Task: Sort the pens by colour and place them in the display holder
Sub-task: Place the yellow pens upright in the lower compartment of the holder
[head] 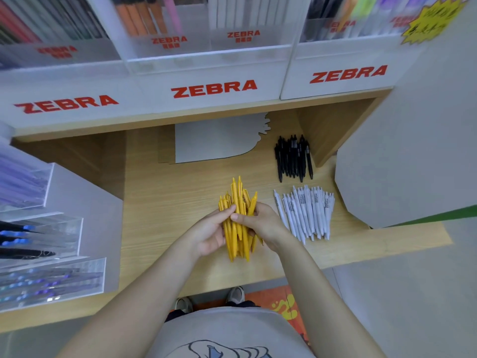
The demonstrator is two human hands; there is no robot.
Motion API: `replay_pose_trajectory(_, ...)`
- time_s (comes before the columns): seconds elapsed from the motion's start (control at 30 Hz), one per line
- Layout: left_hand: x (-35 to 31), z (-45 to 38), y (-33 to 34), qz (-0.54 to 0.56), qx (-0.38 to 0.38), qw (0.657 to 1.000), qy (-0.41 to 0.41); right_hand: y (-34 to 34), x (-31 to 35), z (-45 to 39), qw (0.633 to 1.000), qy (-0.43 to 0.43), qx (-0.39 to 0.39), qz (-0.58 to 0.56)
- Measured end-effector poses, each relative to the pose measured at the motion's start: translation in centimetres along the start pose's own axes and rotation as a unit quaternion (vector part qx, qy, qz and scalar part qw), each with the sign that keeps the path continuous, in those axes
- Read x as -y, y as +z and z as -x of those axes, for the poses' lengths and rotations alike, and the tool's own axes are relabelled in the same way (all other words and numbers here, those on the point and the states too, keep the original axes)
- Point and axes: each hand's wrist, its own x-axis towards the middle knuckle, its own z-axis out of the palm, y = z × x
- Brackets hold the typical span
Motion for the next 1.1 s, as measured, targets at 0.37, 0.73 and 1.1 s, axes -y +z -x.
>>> replay_pose_trajectory(0.37,-1.7,2.7,-1.1,0.021,-0.024,0.997,0.069,1.3,4.0,0.5,0.995,0.006,0.087,0.041)
replay_pose_trajectory(0.73,-3.0,5.5,-1.7,-0.023,-0.045,0.994,0.095,3.7,4.4,-0.2,1.000,0.008,-0.013,0.011)
replay_pose_trajectory(1.1,-1.9,8.5,-2.6,-0.061,-0.151,0.979,0.122,6.8,2.9,1.4,0.996,0.020,0.030,-0.076)
